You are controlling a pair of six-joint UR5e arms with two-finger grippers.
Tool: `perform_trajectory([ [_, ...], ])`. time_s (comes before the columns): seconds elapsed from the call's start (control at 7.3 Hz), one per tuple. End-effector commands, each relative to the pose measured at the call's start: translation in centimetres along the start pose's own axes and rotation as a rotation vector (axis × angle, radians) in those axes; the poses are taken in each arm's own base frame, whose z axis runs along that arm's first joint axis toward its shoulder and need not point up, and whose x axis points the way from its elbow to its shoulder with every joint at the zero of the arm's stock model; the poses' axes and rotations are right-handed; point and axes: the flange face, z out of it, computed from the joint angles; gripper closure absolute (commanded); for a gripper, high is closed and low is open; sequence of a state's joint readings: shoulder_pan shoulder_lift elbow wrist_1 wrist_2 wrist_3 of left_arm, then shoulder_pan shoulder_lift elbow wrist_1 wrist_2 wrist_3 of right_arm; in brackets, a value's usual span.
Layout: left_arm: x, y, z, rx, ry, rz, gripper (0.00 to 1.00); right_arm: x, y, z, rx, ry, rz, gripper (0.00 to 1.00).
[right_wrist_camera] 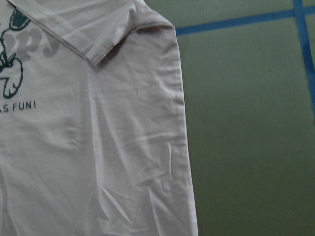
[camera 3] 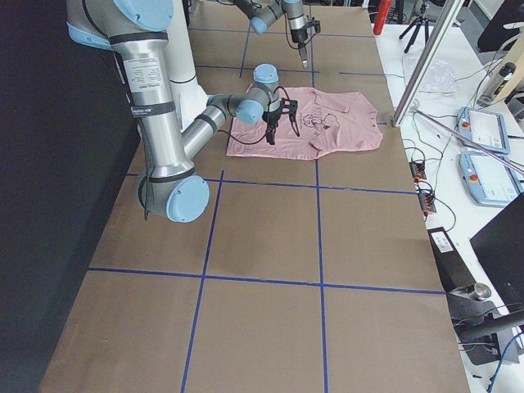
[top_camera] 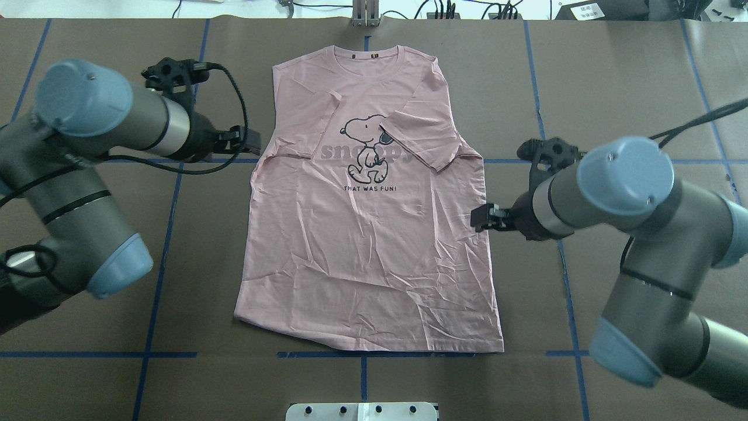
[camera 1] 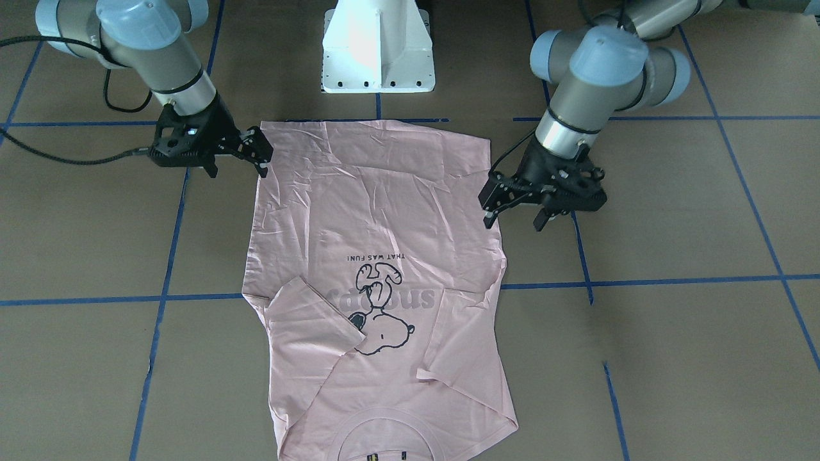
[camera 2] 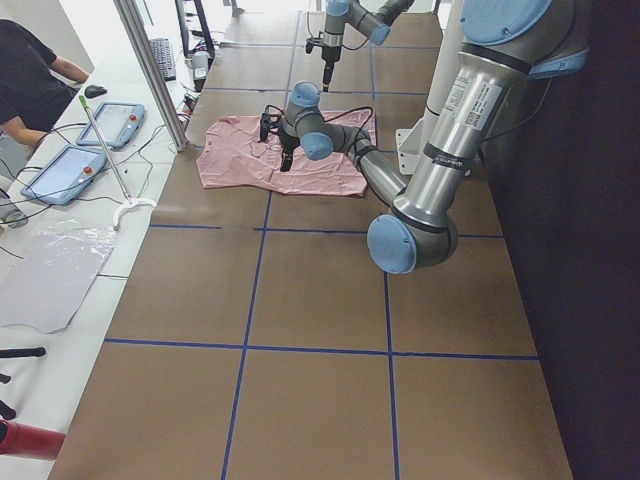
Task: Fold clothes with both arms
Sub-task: 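Move both grippers to the hem corners nearest the robot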
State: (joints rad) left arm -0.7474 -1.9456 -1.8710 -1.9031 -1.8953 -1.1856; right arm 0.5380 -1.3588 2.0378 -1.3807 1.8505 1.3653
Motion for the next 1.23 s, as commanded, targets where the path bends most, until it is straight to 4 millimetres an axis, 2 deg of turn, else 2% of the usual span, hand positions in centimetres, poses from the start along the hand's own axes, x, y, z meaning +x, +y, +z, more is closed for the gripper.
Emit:
perform_trajectory([
  [0.0, -2.6, 2.3, -3.1, -0.007, -0.016, 0.012, 0.00, 0.5, 9.4, 3.5, 0.024, -0.018, 0.025, 0.00],
  [0.14, -2.7, 2.4, -2.7, -0.011, -0.022, 0.011, 0.00, 1.3, 11.9, 4.9, 0.043, 0.012, 0.022, 0.00],
  [0.41, -2.4, 2.3, -2.7, -0.010, -0.017, 0.013, 0.00, 2.7, 14.1, 6.4, 0.033, 0.054, -0.008, 0.00],
  [1.1, -1.6, 2.2, -2.9, -0.009, -0.003, 0.021, 0.00, 2.7, 16.7, 7.8, -0.021, 0.080, -0.037, 0.01],
])
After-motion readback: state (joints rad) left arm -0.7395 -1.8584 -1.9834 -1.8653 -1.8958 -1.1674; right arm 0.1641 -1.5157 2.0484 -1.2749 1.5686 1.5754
